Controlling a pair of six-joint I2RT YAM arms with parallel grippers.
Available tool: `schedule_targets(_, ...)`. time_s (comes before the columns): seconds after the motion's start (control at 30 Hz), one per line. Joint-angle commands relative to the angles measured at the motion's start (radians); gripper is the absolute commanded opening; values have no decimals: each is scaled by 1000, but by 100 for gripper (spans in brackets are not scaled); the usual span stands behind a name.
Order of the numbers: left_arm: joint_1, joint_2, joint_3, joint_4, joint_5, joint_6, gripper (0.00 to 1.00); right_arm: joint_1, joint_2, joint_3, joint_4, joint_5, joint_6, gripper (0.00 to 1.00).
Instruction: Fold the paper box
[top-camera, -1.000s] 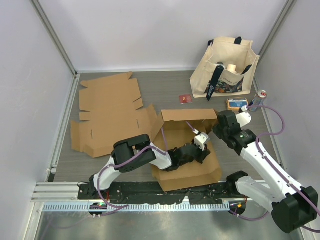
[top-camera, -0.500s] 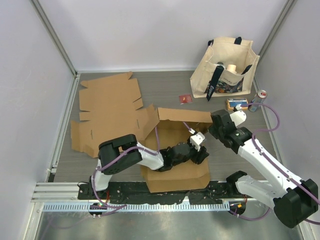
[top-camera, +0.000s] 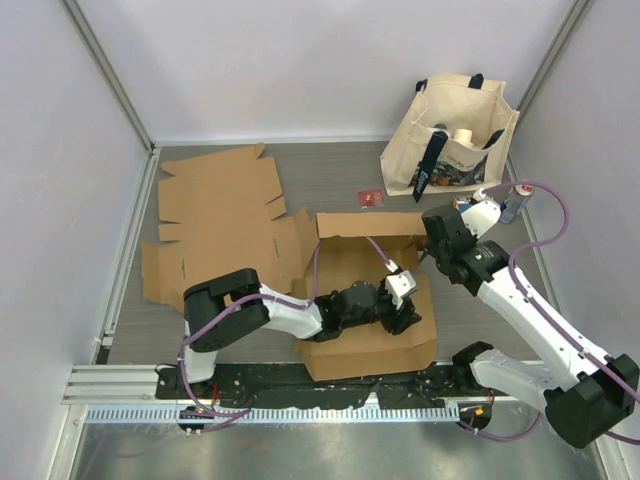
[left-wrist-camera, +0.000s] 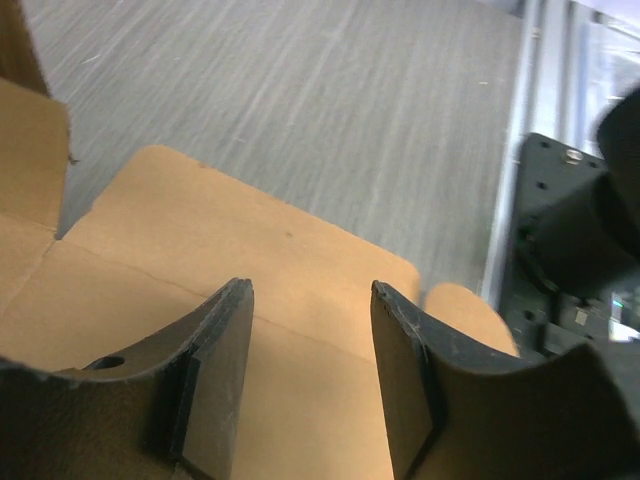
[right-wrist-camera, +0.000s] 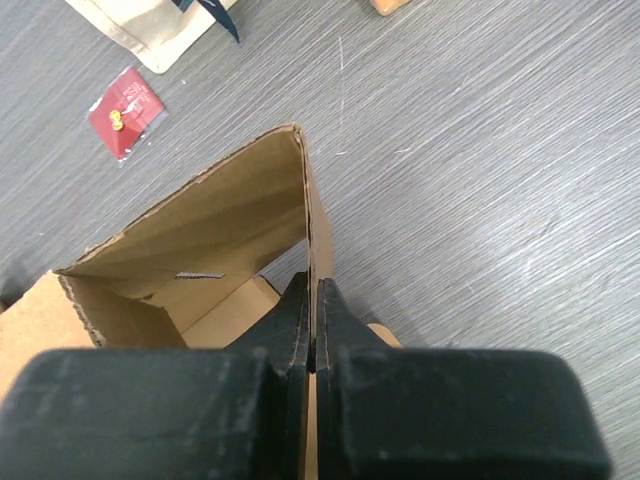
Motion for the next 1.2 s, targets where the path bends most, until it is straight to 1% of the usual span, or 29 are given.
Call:
schedule_targets(0.0,-3,-120,-31,-6,145,40,56,1,33,41,35,107,-54,1)
schedule_targets(0.13,-3,-148,-37,-68,222,44,57,1,56,33,49,112,-43,1)
schedule_targets(0.17,-3,-146,-28,-79,278,42,58,1,60,32,52,106,-34,1)
schedule_targets(0.23,-3,-123,-7,-117,337,28,56,1,69,32,59,106,-29,1)
schedule_targets(0.3,-3,-110,-9,-98,404,1,55,1,76,35,65,118,-40,1)
schedule_targets(0.37,-3,-117,-40,-43,415,-42,55,1,87,44,65,133,-52,1)
schedule_targets(0.43,-3,-167,-80,-24,371,-55,53,1,92,47,68,150,-66,1)
schedule_targets(0.5,-3,-221,-106,-33,290,-52,53,1,95,49,68,158,-72,1)
schedule_targets(0.53,-3,-284,-120,-73,204,-27,54,1,96,50,72,158,-75,1)
schedule_targets(0.6,1,-342,-123,-136,86,-3,59,1,99,52,82,152,-80,1)
schedule_targets(0.63,12,-388,-128,-186,-44,-1,61,0,101,52,88,136,-90,1)
schedule_targets(0.67,26,-418,-132,-206,-101,-28,62,1,107,53,98,132,-95,2)
schedule_targets(0.73,88,-471,-173,-251,-262,-96,66,0,112,56,101,115,-96,2)
schedule_targets(0.77,117,-529,-192,-257,-337,-171,69,0,113,56,104,110,-96,2)
schedule_targets(0.8,175,-551,-215,-234,-352,-191,70,0,115,56,105,104,-96,2)
schedule_targets(0.83,197,-570,-253,-219,-361,-197,71,0,115,56,107,99,-96,3)
schedule_targets(0.9,225,-588,-264,-214,-441,-176,73,0,113,53,110,89,-89,3)
schedule_targets(1.0,247,-587,-243,-249,-545,-142,71,0,113,55,118,78,-89,3)
schedule_targets(1.1,253,-588,-258,-208,-631,-112,70,0,118,58,116,75,-93,4)
schedule_targets(1.17,260,-574,-252,-214,-668,-107,66,0,116,61,114,72,-93,4)
